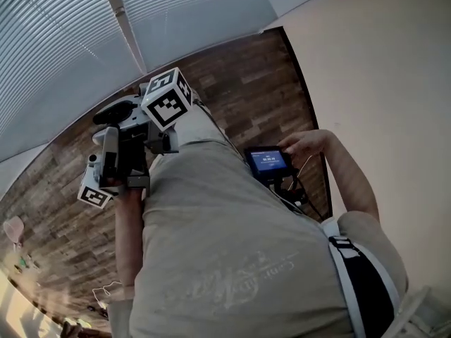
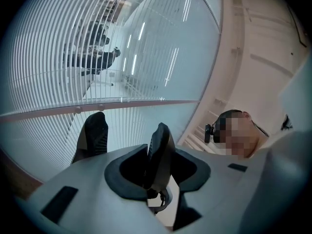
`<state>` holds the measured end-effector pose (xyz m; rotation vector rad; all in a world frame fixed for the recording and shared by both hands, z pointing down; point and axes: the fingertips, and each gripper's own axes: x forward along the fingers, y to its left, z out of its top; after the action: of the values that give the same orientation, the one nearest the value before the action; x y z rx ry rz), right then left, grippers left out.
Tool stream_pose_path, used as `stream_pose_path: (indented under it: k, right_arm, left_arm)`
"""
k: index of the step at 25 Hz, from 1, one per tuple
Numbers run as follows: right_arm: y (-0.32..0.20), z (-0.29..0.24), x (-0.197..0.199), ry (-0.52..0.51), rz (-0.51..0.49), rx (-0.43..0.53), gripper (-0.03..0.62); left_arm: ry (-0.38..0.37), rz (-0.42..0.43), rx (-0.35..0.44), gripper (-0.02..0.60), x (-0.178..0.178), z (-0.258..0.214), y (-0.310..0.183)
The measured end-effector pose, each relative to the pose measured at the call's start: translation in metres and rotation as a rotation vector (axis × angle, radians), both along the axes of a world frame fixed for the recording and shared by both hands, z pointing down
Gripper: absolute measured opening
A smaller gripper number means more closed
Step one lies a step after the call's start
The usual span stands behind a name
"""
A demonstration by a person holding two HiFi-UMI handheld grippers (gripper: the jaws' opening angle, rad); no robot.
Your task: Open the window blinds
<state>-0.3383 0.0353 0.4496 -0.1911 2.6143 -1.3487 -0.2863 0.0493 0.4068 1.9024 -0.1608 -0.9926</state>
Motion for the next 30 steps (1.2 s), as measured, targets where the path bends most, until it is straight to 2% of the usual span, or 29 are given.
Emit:
stream_pose_path:
  k: [12,18,23,27,30]
  right_arm:
    - [0.001,0.006,0.000,0.022,-0.028,-0.034,0.227]
    - [0.000,0.002,0.000,0.062,-0.034,-0.056,0.227]
    - [0.024,-0.009,0.029,0.039,-0.027,-0.042,0.227]
    - [0.020,-0.021,0.025,0.003,-0.076,-0.042,0.225]
    - [0.020,-0.037,0.031,-0.002,-0.115,-0.066,0.210]
  left_arm:
    - [0.031,-0.017,-0.038,0.129,-0.001,0.005,-0.002]
    - [0.080,-0.017,-0.056,0.129,-0.002,-0.002,-0.005]
    - [0.060,-0.010,-0.035,0.129,0.025,-0.005,0.021]
    - [0.039,-0.037,-0.035,0.129,0.022,-0.013,0.015]
    - [0.070,-0.058,-0.052,0.129,0.029,-0.029,0.013]
